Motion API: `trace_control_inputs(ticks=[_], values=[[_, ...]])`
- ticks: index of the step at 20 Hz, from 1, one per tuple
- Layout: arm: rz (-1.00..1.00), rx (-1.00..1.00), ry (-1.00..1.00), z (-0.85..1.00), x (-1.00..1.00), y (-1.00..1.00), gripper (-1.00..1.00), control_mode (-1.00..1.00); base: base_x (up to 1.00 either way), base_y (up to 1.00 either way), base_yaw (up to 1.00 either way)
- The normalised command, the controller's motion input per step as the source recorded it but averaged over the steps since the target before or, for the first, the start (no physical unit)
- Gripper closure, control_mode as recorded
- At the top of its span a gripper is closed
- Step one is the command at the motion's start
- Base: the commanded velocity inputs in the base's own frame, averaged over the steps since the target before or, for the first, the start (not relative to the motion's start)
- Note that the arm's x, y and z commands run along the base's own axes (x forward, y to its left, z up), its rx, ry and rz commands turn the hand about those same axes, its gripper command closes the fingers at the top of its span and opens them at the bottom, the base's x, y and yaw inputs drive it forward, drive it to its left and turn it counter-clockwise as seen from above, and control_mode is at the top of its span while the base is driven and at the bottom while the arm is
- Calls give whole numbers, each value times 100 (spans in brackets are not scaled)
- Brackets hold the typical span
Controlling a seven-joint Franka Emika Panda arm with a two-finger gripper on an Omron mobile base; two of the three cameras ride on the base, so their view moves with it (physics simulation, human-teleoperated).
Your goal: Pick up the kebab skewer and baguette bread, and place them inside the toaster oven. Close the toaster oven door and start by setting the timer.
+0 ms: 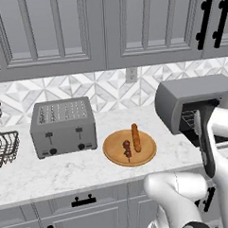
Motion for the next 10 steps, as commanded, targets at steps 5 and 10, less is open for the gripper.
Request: trace_control_inputs(ticks=[5,10], values=[[-10,1,9,-23,81,100,-100,-100,0,0,0],[-9,12,15,-4,100,100,-100,-100,0,0,0]])
